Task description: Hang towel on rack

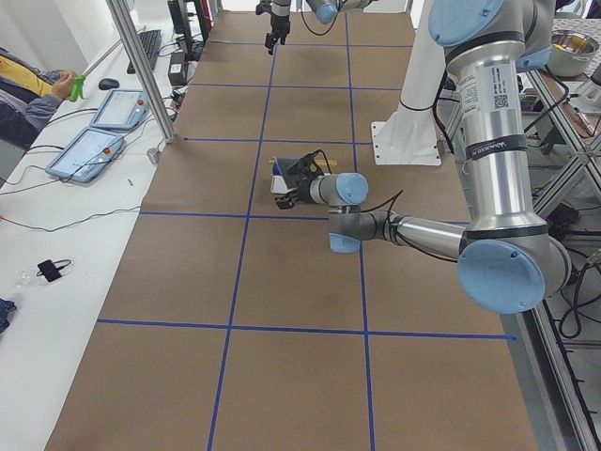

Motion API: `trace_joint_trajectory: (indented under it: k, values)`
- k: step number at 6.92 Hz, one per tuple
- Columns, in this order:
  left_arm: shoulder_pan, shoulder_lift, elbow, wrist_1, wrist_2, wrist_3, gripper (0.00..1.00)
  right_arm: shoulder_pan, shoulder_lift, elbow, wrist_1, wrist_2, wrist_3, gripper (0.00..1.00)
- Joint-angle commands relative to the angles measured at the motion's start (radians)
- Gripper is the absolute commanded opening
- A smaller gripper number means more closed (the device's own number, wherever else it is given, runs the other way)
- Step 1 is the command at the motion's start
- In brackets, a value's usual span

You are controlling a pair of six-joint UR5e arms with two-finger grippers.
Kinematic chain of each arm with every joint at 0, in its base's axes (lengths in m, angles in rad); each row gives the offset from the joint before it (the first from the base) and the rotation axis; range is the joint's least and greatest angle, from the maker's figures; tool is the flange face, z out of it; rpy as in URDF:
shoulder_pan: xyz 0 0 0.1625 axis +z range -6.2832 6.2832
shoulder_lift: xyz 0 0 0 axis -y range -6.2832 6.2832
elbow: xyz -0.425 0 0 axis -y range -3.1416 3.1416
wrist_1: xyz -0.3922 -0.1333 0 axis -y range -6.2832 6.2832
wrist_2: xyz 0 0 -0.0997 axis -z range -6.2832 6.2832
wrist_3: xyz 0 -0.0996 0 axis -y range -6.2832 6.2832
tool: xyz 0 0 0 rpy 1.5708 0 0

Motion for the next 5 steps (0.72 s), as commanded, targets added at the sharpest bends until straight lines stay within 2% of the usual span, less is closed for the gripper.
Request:
trace_joint_trajectory:
  k: [1, 3, 4, 5]
  values:
    - [-0.12, -0.025, -0.011, 0.226, -0.054, -0.091, 0.98, 0.036, 0.001, -0.018, 0.0, 0.002, -0.073, 1.0]
    - [-0.268, -0.084, -0.006, 0.459, -0.189, -0.083, 0.98, 0.05, -0.002, -0.022, 0.0, 0.005, -0.122, 1.0]
    - [-0.317, -0.117, -0.009, 0.659, -0.247, -0.073, 0.98, 0.061, -0.005, -0.033, -0.001, 0.009, -0.175, 1.0]
    - [-0.38, -0.159, -0.003, 0.772, -0.315, -0.039, 0.98, 0.087, -0.018, -0.048, -0.001, 0.052, -0.282, 1.0]
